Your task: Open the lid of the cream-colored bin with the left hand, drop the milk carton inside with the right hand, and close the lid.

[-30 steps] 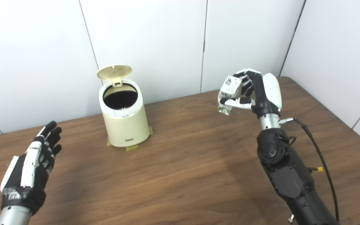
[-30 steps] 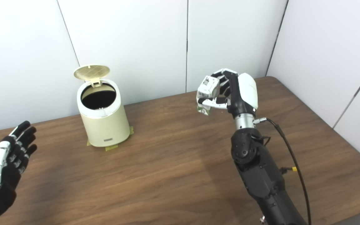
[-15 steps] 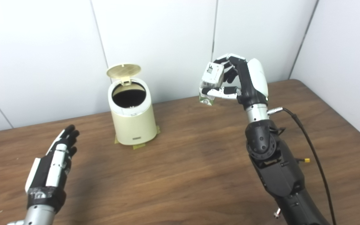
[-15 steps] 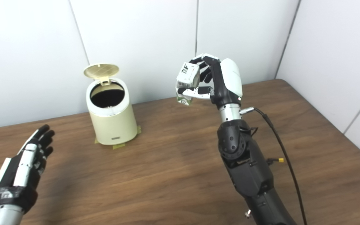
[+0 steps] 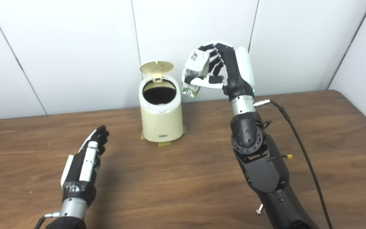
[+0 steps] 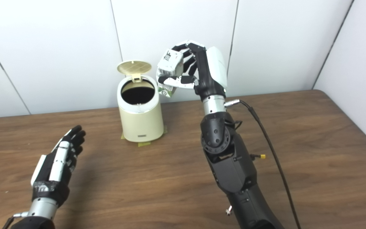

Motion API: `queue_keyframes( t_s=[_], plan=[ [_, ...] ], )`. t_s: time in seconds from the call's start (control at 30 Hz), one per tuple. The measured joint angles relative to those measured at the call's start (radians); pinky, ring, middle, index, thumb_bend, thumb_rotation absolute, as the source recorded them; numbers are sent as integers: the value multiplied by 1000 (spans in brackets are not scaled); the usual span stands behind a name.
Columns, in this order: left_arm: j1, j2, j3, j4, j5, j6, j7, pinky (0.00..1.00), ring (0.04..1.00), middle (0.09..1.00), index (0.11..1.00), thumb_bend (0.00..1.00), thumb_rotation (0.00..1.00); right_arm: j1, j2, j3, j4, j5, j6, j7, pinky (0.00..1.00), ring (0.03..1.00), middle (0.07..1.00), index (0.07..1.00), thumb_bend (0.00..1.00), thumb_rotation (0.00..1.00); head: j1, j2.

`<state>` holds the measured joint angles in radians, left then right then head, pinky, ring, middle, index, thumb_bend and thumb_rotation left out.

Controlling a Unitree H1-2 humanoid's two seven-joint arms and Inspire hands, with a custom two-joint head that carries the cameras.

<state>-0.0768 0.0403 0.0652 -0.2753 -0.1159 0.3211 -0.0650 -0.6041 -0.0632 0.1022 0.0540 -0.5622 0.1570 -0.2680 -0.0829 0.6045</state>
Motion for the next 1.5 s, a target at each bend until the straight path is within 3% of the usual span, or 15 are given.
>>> queue_keyframes(
  t_s=[0.2, 0.67, 0.8, 1.23, 1.5],
  plan=[
    [2, -8, -13, -1, 10, -1, 15, 1000, 966, 930, 903, 346, 777, -14, 52, 7, 84, 3, -16, -36, 247, 331, 466, 558, 505, 0, 17, -9],
    [8, -45, -33, -12, 16, 0, 32, 1000, 983, 938, 917, 392, 770, -89, 93, 18, 241, 26, -97, -117, 249, 333, 467, 561, 504, 0, 58, -18],
    [18, -49, -54, -26, 38, 0, 35, 1000, 966, 924, 909, 396, 810, -90, 96, 17, 264, 37, -101, -123, 255, 333, 466, 559, 505, 0, 71, -18],
    [36, -82, -90, -43, 60, 0, 60, 989, 961, 923, 919, 422, 795, -115, 107, 19, 362, 47, -131, -155, 264, 335, 461, 559, 505, 0, 89, -9],
    [48, -95, -96, -69, 59, 0, 62, 989, 956, 920, 912, 397, 784, -130, 117, 24, 424, 48, -187, -208, 286, 344, 472, 563, 506, 0, 94, 0]
  ],
)
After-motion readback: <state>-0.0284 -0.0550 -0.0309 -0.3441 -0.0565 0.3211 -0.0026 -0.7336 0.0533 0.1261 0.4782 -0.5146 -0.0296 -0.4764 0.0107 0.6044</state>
